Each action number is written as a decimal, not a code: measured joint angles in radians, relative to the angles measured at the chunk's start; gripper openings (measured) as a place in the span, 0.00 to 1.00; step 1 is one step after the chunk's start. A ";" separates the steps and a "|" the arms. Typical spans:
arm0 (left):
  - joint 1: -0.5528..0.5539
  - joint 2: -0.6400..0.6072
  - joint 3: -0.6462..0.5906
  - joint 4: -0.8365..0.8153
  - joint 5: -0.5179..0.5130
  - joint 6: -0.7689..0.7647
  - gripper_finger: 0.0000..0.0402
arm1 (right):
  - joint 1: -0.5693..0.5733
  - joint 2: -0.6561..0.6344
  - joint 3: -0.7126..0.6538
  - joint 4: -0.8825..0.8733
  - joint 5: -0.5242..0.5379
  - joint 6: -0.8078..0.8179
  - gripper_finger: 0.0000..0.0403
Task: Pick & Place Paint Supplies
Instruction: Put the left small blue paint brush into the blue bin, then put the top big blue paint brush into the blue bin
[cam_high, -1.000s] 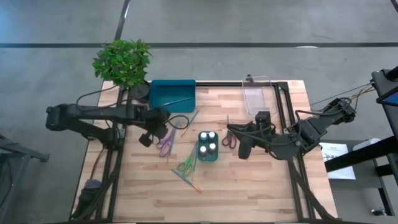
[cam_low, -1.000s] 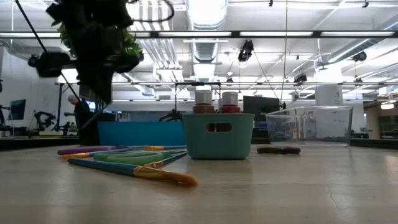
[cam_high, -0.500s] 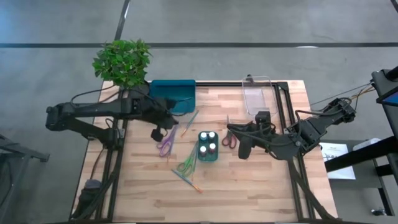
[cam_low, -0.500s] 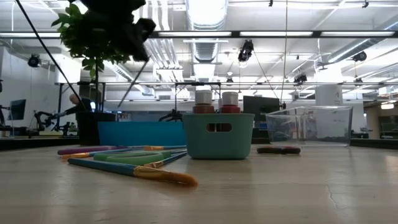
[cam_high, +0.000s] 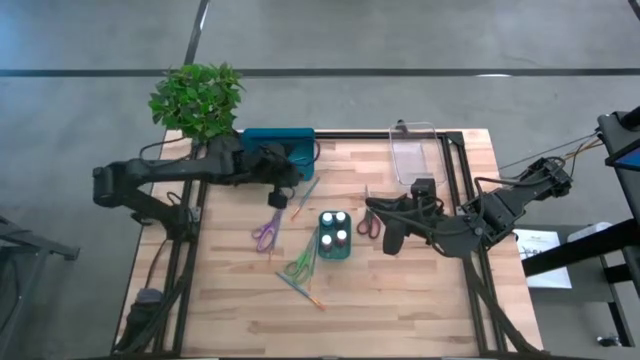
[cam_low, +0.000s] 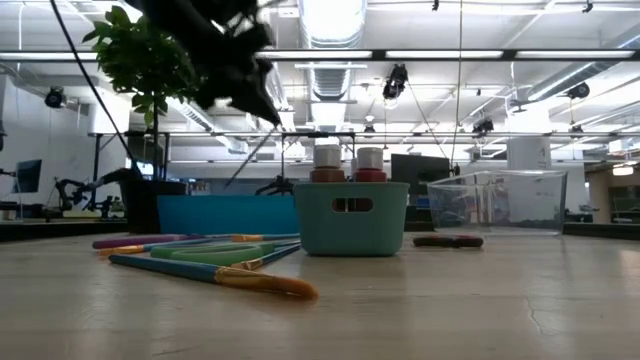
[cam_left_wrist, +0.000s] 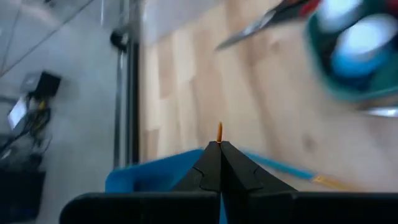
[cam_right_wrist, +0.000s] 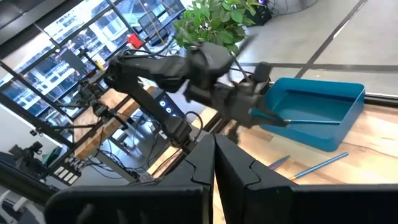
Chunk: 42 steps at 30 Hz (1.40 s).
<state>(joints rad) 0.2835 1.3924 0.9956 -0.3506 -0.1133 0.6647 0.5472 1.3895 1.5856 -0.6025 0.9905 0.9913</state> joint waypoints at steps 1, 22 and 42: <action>0.017 0.018 0.002 0.002 -0.008 0.011 0.00 | 0.000 0.000 0.000 0.000 0.000 0.000 0.02; 0.229 0.189 0.032 -0.002 -0.067 0.042 0.00 | 0.000 -0.002 0.000 -0.012 0.008 0.004 0.02; 0.229 0.181 0.033 0.003 -0.181 -0.012 0.34 | 0.000 -0.001 0.000 -0.015 0.007 0.005 0.02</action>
<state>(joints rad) 0.5129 1.5738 1.0286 -0.3478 -0.2939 0.6531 0.5472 1.3884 1.5856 -0.6173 0.9976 0.9958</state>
